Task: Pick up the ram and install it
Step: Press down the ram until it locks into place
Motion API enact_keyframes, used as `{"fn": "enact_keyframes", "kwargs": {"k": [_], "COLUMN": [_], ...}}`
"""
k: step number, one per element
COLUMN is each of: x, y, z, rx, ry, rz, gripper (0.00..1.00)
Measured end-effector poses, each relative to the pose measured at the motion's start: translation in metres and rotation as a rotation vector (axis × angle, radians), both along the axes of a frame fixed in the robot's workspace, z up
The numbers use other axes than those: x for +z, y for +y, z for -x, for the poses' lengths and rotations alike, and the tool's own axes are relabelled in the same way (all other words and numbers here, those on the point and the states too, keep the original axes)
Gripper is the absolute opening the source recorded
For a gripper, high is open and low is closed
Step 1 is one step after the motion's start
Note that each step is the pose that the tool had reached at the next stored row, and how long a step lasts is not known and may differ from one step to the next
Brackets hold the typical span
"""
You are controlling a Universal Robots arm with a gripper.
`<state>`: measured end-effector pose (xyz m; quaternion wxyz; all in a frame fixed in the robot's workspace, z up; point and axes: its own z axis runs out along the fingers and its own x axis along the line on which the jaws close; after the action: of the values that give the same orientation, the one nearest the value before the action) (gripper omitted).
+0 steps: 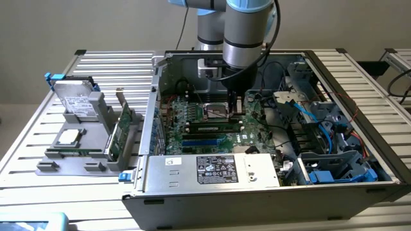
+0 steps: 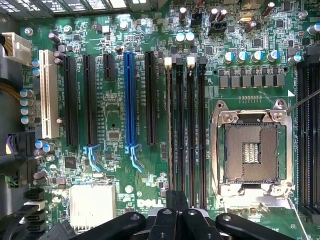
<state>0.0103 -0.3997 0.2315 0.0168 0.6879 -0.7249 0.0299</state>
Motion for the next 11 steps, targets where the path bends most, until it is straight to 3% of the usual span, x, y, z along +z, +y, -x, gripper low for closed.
{"fn": "enact_keyframes", "kwargs": {"k": [11], "x": [-0.0046], "y": [-0.0001], "z": [0.0000], "rx": [-0.016], "ry": [0.0002], "rz": [0.0007], "gripper": [0.11]}}
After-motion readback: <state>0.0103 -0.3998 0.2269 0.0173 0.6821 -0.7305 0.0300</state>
